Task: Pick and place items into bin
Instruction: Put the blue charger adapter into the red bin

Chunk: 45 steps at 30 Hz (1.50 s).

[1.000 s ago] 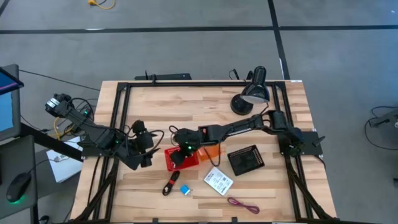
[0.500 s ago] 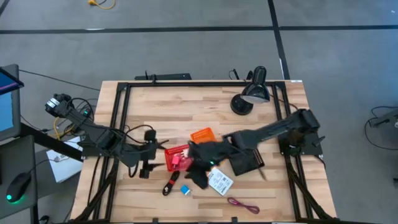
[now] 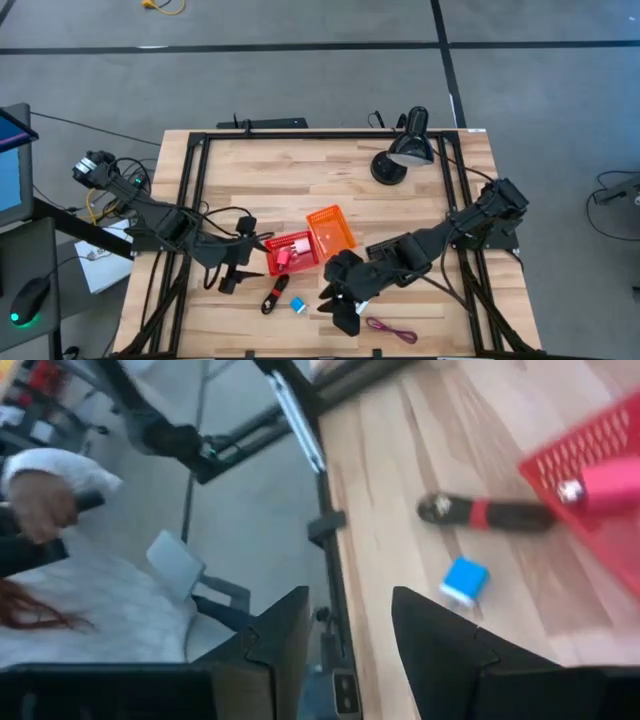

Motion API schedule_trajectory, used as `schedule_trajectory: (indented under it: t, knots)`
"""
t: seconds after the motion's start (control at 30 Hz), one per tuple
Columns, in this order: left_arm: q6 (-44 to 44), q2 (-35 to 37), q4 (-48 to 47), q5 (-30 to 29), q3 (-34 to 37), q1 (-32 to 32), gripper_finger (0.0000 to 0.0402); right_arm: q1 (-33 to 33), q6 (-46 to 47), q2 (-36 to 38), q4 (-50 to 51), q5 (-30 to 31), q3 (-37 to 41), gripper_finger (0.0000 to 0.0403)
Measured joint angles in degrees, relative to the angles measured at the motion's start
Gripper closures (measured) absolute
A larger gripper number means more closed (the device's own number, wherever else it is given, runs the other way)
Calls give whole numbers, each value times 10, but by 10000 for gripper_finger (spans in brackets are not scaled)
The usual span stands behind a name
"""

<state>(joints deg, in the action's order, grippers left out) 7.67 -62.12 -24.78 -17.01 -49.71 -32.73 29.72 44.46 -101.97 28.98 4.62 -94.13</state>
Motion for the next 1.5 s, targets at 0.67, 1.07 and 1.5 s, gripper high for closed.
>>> schedule_trajectory:
  t: [0.67, 1.07, 1.5]
  knots:
    - [-194, -280, 215, 182, 0, 1, 138, 10, 52, 0, 74, 17, 0, 270]
    - [-251, -354, 305, 181, 0, 12, 138, 10, 56, 0, 72, 17, 0, 269]
    - [-235, -375, 320, 238, 0, 49, 138, 10, 56, 0, 74, 17, 0, 269]
